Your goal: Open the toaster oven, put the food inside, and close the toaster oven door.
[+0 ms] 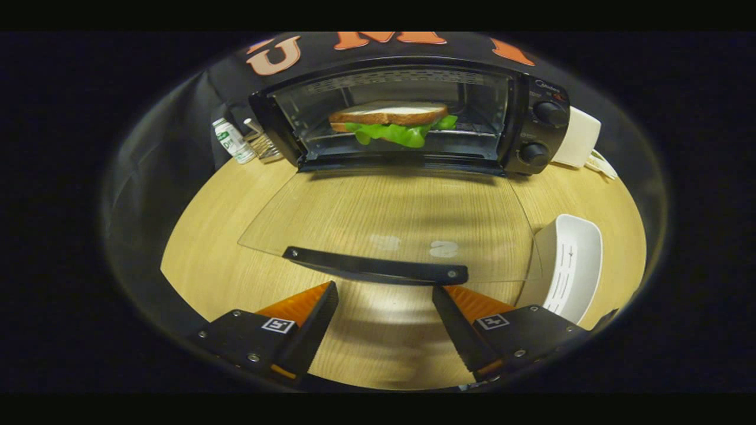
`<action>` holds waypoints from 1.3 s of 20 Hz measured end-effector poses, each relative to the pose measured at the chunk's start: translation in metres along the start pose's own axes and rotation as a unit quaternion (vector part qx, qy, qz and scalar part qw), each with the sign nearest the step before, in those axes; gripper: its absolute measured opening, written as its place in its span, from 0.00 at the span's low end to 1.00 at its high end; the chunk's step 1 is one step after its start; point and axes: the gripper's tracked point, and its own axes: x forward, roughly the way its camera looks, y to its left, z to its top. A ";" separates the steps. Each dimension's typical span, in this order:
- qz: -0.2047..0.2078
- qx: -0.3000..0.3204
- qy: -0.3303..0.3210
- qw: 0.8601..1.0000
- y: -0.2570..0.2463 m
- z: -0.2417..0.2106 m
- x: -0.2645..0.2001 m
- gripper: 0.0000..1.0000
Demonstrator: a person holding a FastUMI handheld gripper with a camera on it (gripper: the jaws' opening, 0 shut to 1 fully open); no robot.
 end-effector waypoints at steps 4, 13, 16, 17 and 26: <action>0.007 0.000 -0.017 1.000 0.001 0.004 -0.011 0.96; 0.007 -0.056 -0.137 0.989 0.009 0.098 -0.047 0.96; 0.000 -0.034 -0.151 0.988 0.002 0.128 -0.040 0.96; -0.002 -0.029 -0.155 0.987 -0.001 0.136 -0.041 0.96; -0.018 -0.027 -0.193 0.981 -0.003 0.190 -0.045 0.96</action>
